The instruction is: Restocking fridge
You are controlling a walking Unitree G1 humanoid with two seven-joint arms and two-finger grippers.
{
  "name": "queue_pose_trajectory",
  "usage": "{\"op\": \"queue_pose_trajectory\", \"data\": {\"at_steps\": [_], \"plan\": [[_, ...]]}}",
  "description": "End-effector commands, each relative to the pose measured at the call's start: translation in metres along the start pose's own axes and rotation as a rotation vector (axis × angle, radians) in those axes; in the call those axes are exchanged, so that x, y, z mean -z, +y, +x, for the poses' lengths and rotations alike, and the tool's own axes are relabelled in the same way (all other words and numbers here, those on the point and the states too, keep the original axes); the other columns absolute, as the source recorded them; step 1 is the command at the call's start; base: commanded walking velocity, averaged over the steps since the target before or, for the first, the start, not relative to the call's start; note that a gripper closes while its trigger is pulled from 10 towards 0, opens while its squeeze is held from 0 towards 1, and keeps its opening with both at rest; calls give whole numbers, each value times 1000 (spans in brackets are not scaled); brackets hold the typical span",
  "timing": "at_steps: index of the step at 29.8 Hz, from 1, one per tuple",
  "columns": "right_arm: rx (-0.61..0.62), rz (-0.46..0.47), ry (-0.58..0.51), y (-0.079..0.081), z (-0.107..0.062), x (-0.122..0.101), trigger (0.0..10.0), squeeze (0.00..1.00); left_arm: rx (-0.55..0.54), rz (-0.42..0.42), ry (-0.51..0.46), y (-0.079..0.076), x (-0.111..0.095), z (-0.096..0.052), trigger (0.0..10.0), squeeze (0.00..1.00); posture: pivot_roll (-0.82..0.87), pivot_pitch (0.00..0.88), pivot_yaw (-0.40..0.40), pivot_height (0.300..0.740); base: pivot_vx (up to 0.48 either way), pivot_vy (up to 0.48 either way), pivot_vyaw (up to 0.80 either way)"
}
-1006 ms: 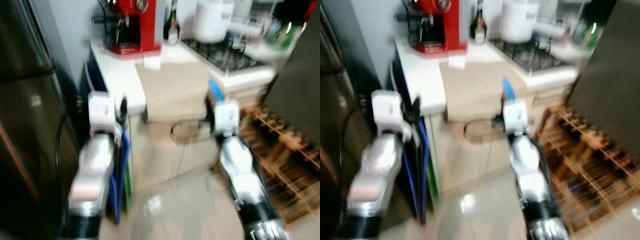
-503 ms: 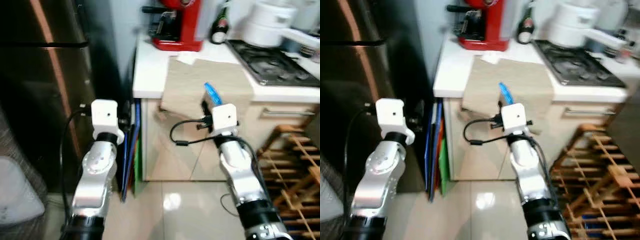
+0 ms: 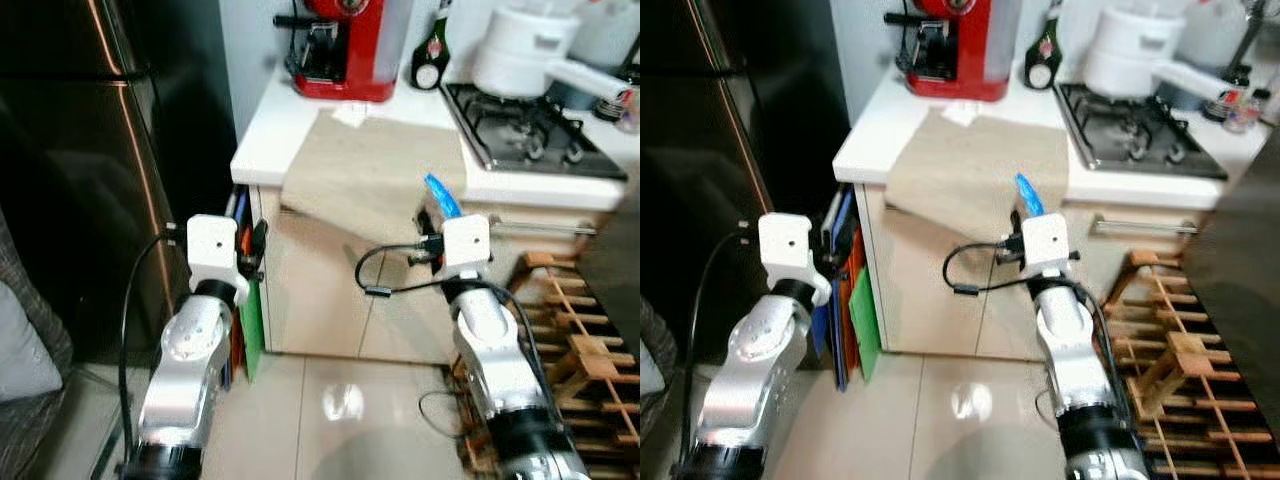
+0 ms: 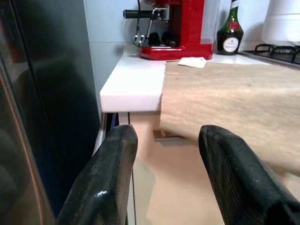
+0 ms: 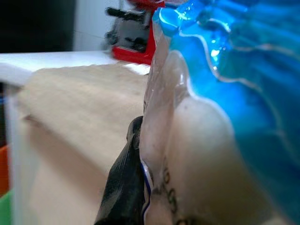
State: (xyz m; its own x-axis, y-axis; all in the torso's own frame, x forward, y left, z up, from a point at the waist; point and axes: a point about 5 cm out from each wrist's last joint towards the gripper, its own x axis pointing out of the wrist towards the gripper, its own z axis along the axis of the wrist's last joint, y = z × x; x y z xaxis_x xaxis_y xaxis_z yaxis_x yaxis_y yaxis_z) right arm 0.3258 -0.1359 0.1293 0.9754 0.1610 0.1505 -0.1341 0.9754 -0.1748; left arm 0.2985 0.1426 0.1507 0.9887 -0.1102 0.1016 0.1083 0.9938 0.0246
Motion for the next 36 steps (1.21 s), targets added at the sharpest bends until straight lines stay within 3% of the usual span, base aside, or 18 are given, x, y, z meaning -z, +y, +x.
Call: {"op": "queue_pose_trajectory", "data": {"at_steps": [1,6,16,21,36], "plan": [[5,14,-15,0,3,-4,0,0,2,0,15,2,4,-1,10000,0,-68,0,-11,740,-424,0,0],[-13,24,-9,4,7,-4,0,0,34,0,13,-7,3,1,10000,0,-62,0,-6,740,-427,0,0],[10,14,9,-1,-1,3,0,0,58,6,28,-8,8,1,10000,0,-88,0,14,740,-413,-101,0],[27,3,9,-7,-3,3,0,0,64,-6,29,-10,9,4,10000,0,-105,0,17,740,0,0,0],[47,-17,27,-16,-9,8,0,0,17,-8,18,-1,19,-2,10000,0,-110,0,16,740,335,-341,0]]}}
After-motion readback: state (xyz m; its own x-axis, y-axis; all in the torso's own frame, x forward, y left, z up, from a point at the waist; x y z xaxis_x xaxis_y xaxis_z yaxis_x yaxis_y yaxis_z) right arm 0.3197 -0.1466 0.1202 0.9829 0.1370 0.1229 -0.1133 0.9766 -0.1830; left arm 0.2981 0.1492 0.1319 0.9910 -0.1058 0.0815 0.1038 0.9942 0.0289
